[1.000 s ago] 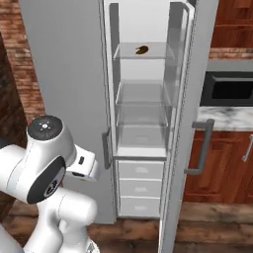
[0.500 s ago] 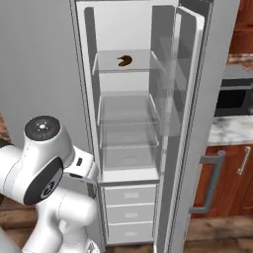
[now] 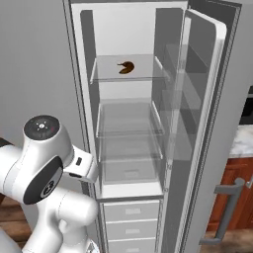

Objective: Pick up both bananas from the fridge and place them inside the tupperware on the counter.

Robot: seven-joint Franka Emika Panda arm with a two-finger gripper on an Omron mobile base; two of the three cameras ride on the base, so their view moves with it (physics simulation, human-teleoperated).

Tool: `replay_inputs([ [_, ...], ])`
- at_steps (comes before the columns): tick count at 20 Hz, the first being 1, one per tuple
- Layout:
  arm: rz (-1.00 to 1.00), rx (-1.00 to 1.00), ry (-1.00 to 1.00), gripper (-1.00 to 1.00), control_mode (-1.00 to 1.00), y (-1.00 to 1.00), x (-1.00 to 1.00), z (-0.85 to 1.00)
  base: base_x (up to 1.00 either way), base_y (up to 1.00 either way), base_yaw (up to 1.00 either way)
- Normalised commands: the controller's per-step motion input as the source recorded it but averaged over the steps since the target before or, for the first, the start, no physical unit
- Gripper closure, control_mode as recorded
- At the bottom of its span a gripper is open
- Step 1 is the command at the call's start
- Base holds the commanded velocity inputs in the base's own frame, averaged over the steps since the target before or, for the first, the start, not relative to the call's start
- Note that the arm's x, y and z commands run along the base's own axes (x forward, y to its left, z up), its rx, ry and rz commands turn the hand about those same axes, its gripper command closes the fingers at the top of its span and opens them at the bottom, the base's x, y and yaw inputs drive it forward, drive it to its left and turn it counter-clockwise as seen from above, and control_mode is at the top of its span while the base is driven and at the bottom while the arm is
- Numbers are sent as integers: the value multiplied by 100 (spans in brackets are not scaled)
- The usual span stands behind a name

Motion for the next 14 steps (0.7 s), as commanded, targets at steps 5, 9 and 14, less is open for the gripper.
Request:
replay_inputs([
  [5, 0, 0, 0, -100, 100, 0, 0, 0, 30, -12, 0],
  [9, 0, 0, 0, -100, 100, 0, 0, 0, 30, -24, 0],
  [14, 0, 0, 0, -100, 100, 0, 0, 0, 37, -32, 0],
])
